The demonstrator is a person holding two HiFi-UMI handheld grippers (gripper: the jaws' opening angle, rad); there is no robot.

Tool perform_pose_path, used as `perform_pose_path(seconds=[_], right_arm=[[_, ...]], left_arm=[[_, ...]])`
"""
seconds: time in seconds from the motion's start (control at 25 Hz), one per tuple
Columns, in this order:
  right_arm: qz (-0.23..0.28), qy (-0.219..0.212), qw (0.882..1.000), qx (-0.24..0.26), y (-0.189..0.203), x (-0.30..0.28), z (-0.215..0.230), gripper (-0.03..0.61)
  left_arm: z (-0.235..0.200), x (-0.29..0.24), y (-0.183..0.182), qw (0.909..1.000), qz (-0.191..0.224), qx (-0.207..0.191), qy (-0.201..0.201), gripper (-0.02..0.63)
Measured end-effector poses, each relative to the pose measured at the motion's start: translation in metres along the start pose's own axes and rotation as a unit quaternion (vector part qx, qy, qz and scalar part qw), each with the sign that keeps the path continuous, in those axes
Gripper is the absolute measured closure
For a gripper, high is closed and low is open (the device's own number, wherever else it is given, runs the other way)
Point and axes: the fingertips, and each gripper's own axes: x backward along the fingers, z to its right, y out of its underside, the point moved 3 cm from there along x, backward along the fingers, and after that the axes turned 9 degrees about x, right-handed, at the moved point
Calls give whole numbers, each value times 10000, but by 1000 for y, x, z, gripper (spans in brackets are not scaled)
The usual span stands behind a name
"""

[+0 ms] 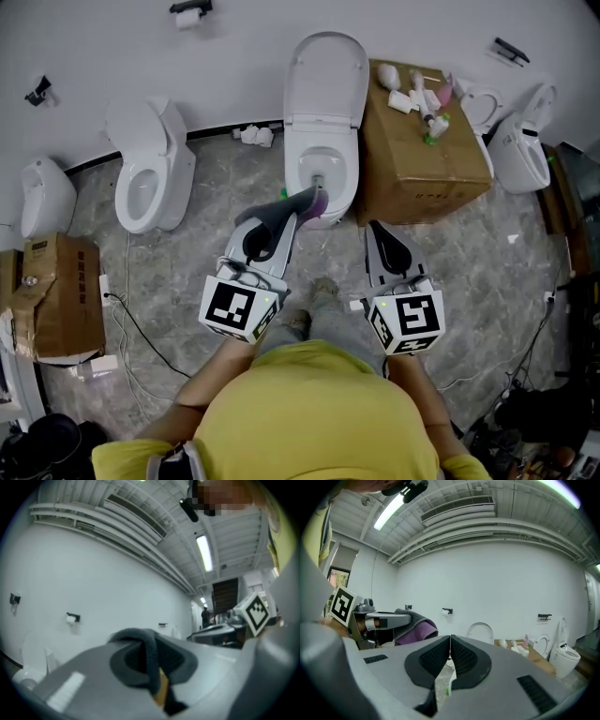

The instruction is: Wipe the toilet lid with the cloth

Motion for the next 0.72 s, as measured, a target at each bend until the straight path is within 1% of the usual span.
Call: perform_pose_path(seconds=[0.4,0.56,0.72], right_arm=[[102,-61,9998,129,-3,-56,23,561],[136,-117,9997,153,-2,-90,41,561],[143,-192,9996,166,-1,-132,68,561]], left_arm=[[-36,-44,-1,10000,86,-1,-29,595],[-55,-74,2,9999,113,37,-79,595],[-78,-115,4,9998,112,70,-154,595]])
